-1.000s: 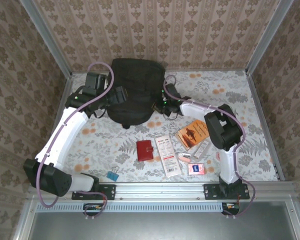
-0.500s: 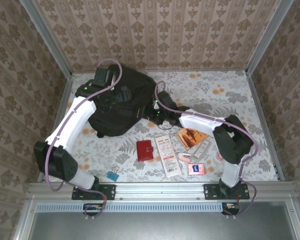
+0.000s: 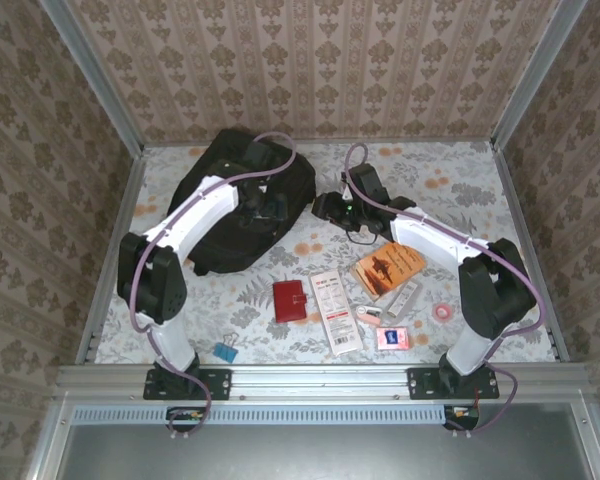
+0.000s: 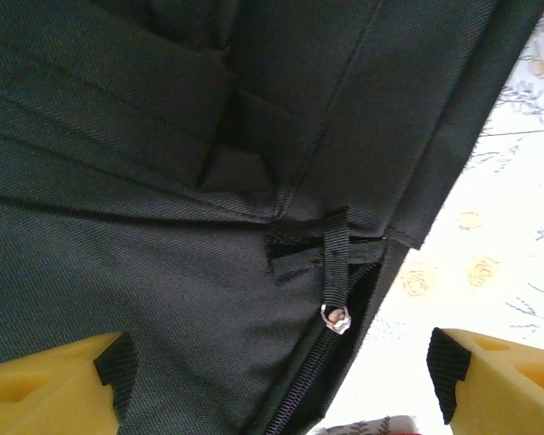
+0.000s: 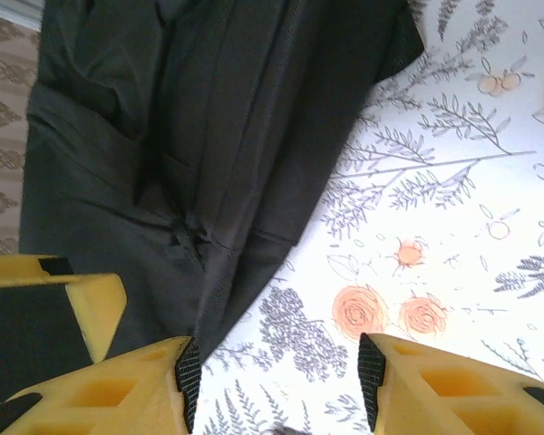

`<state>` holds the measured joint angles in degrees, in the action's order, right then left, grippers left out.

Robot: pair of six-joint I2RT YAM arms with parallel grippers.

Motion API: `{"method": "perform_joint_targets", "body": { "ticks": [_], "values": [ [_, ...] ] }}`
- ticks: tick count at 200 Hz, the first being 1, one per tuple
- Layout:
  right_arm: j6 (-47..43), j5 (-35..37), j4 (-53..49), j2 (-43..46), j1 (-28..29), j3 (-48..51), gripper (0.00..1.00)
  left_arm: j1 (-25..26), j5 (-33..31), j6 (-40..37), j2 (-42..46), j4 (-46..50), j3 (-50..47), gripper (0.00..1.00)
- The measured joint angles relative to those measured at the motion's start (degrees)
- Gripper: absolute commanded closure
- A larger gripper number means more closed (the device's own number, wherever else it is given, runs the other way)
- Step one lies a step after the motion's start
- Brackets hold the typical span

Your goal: Pack the student bag

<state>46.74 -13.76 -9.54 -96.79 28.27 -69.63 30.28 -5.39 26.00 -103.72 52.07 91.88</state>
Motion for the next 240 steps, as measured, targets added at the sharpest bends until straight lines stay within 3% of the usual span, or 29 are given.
{"method": "perform_joint_targets", "body": {
  "ticks": [56, 138, 184, 240],
  "values": [
    [-0.66, -0.02, 0.02, 0.96, 0.0, 3.02, 0.52, -1.46, -0.33, 3.87, -4.72, -0.66, 1.11, 0.22],
    [-1.84, 0.0, 0.13, 3.56, -0.02, 5.66, 0.54, -2.95, 4.04, 12.17, -8.48, -3.82, 2.56, 0.34],
    [-1.79, -0.02, 0.39, 3.56, -0.07, 6.88, 0.54, -2.56, 4.61, 13.51, -8.72, -4.55, 2.54, 0.37],
    [-1.57, -0.17, 1.51, 3.56, -0.07, 8.35, 0.55, -0.68, 4.37, 13.97, -8.61, -5.18, 1.55, 0.48]
  ]
}}
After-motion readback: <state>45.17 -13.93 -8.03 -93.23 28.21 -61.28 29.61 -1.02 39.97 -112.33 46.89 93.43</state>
